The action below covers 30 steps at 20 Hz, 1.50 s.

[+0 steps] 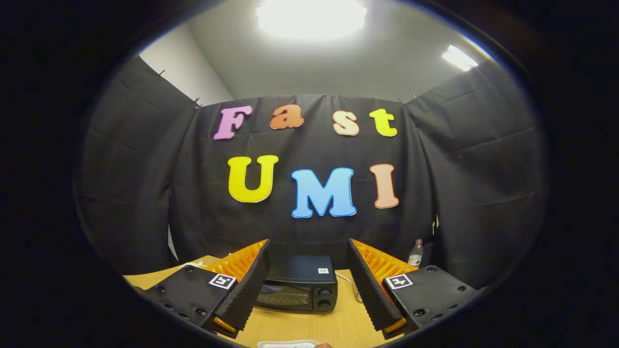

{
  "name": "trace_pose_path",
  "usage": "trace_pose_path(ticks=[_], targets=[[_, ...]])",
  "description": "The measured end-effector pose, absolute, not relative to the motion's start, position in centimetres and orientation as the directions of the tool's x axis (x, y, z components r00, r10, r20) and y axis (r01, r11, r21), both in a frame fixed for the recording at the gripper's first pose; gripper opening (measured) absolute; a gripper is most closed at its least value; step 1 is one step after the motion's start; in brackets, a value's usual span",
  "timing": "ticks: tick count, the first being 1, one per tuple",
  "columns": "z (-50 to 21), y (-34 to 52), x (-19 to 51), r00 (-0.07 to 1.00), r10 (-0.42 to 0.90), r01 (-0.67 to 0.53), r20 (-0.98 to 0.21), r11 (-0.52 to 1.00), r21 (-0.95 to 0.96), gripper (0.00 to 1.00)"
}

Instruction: Open the toaster oven, put the food inside, and close the toaster oven door.

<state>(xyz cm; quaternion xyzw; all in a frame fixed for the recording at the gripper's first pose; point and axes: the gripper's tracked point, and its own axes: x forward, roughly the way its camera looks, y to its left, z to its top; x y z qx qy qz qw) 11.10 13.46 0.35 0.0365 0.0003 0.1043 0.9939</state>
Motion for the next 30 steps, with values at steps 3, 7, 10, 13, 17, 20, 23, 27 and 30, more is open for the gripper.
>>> trace_pose_path(ticks=[3, 7, 10, 13, 17, 20, 23, 27, 30], targets=[[-0.3, 16.3, 13.1, 0.97, 0.241, -0.241, 0.0, 0.967, 0.086, 0.96], [-2.1, 19.9, 15.6, 0.958, 0.286, -0.282, -0.026, 0.954, 0.102, 0.96], [-4.5, 22.1, 17.5, 0.947, 0.314, -0.308, -0.063, 0.947, 0.096, 0.96], [-7.2, 24.0, 19.2, 0.938, 0.327, -0.317, -0.11, 0.943, 0.098, 0.96], [-11.3, 26.5, 21.4, 0.92, 0.344, -0.331, -0.19, 0.939, 0.097, 0.96], [-14.1, 27.8, 22.8, 0.906, 0.341, -0.324, -0.252, 0.94, 0.106, 0.96], [-16.3, 28.7, 23.6, 0.9, 0.323, -0.306, -0.292, 0.946, 0.104, 0.96], [-18.8, 29.5, 23.8, 0.889, 0.307, -0.293, -0.339, 0.952, 0.093, 0.97], [-20.9, 29.3, 23.7, 0.881, 0.274, -0.27, -0.386, 0.961, 0.067, 0.97]])
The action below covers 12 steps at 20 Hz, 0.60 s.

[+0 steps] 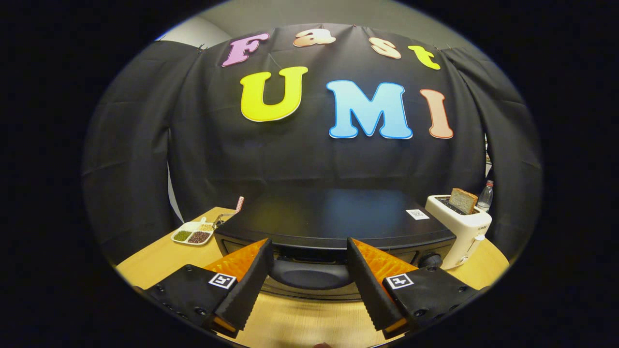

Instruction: Open the toaster oven, put the food inside, and close the toaster oven door.

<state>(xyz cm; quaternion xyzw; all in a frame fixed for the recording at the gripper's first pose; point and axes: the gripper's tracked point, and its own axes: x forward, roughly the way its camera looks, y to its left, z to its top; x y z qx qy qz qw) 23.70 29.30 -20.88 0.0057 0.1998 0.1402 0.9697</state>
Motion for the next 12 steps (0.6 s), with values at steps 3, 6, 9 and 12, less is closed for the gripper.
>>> trace_pose_path(ticks=[3, 6, 9, 12], targets=[[-20.9, 29.2, 23.8, 0.89, 0.263, -0.258, -0.373, 0.964, 0.065, 0.96], [-20.9, 29.4, 24.0, 0.897, 0.255, -0.248, -0.361, 0.966, 0.068, 0.97], [-21.1, 29.4, 23.7, 0.897, 0.254, -0.244, -0.362, 0.967, 0.073, 0.98], [-21.1, 29.3, 22.1, 0.894, 0.266, -0.257, -0.362, 0.964, 0.071, 0.98]])
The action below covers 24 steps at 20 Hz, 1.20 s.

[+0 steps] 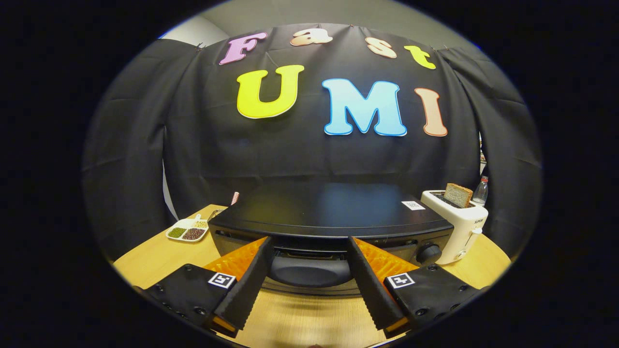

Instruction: Open the toaster oven, put the food inside, and close the toaster oven door.

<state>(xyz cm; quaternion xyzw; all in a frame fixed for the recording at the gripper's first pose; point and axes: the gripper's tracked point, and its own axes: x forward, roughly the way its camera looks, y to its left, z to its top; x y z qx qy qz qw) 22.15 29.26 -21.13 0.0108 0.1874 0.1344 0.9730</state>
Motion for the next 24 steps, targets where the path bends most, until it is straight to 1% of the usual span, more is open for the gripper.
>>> trace_pose_path(ticks=[4, 14, 16, 18, 22, 24], targets=[[-21.8, 28.9, 19.6, 0.886, 0.277, -0.268, -0.372, 0.96, 0.075, 0.98], [-24.1, 28.5, 14.8, 0.849, 0.287, -0.289, -0.443, 0.955, 0.064, 0.98], [-24.9, 28.4, 13.7, 0.836, 0.29, -0.307, -0.465, 0.951, 0.041, 1.0], [-25.6, 28.2, 12.6, 0.827, 0.287, -0.321, -0.484, 0.947, 0.015, 1.0], [-27.4, 28.0, 11.0, 0.797, 0.288, -0.325, -0.531, 0.945, 0.024, 1.0], [-28.6, 27.9, 10.1, 0.764, 0.293, -0.326, -0.575, 0.944, 0.049, 1.0]])
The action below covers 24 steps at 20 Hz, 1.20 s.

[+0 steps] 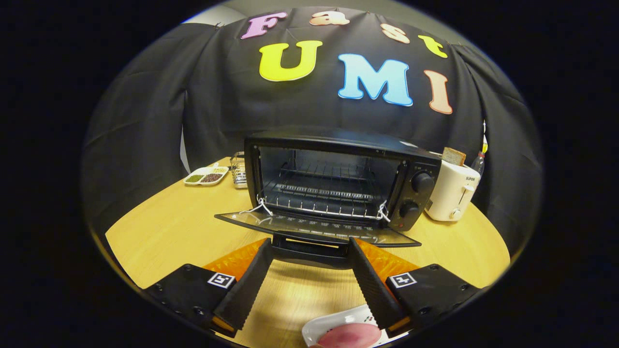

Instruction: Open the toaster oven, put the food inside, and close the toaster oven door.

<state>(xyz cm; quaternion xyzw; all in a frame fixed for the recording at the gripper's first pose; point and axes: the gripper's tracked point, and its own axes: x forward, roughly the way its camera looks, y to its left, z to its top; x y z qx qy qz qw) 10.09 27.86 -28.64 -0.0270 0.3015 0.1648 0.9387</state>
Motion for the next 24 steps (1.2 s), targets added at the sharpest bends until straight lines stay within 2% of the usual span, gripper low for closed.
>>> trace_pose_path(ticks=[4, 16, 24], targets=[[-30.5, 27.4, 7.7, 0.682, 0.313, -0.3, -0.661, 0.944, 0.137, 1.0], [-22.0, 22.1, 3.1, 0.633, 0.488, -0.394, -0.601, 0.871, 0.293, 0.99], [-22.5, 16.6, 2.4, 0.41, 0.625, -0.426, -0.664, 0.775, 0.467, 0.98]])
